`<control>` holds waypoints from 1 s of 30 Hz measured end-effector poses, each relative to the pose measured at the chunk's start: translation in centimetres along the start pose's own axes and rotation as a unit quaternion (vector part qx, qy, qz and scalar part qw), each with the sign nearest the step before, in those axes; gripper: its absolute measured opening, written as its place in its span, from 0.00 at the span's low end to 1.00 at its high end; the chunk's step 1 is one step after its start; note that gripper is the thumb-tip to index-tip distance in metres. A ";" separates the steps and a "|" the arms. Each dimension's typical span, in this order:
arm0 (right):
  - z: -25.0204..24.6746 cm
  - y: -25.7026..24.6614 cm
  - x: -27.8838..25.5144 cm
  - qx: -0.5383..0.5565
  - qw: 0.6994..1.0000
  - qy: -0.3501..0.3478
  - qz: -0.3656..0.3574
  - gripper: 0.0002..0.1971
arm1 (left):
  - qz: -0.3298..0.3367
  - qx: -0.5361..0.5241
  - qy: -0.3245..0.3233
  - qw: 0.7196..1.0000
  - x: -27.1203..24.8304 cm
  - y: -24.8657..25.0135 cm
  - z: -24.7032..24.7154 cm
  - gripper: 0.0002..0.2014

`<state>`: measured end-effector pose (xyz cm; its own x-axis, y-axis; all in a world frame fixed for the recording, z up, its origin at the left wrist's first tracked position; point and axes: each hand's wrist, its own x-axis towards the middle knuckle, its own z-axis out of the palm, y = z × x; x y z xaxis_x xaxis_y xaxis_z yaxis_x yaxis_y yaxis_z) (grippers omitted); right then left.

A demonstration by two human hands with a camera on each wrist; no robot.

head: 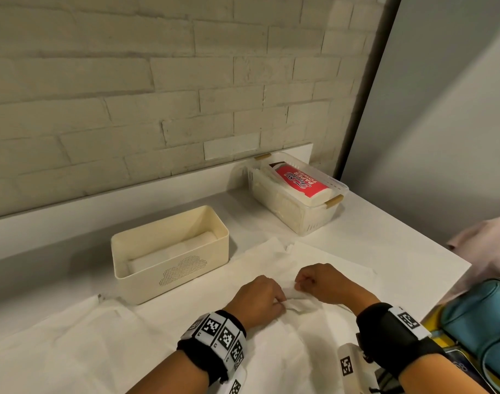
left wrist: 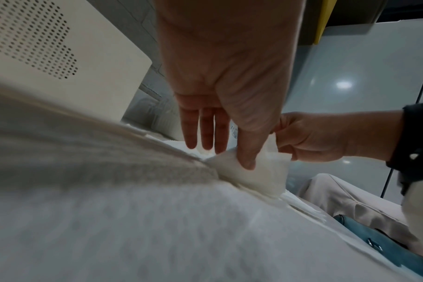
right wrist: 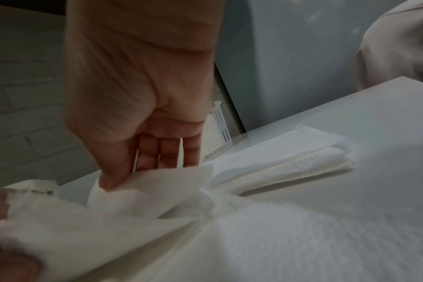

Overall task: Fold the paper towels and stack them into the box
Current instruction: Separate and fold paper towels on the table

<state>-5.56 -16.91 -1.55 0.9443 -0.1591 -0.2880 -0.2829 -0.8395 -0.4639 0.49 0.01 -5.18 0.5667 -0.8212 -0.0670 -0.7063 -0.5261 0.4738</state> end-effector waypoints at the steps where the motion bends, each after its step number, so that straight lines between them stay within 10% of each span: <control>1: -0.2 -0.1 0.0 0.006 1.000 0.013 -0.006 0.05 | 0.002 -0.005 0.012 1.000 0.0 -0.1 0.0 0.14; 13: -4.3 -1.5 -0.7 0.065 0.990 0.108 -0.065 0.08 | -0.017 -0.165 0.193 0.967 1.2 0.7 -2.7 0.09; 25: -6.4 -3.8 -1.3 0.071 0.989 0.107 -0.073 0.10 | -0.037 -0.198 0.187 0.962 1.4 1.7 -5.9 0.10; 30: -6.8 -4.4 -1.5 0.061 0.996 0.048 -0.049 0.35 | -0.039 -0.211 0.214 0.953 1.5 1.6 -6.6 0.08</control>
<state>-4.55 -16.48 6.59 0.9783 -0.1343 -0.1578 -0.2022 -0.7848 -0.5858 2.98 -0.65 1.29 0.7951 -0.5707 0.2054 -0.4727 -0.3708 0.7994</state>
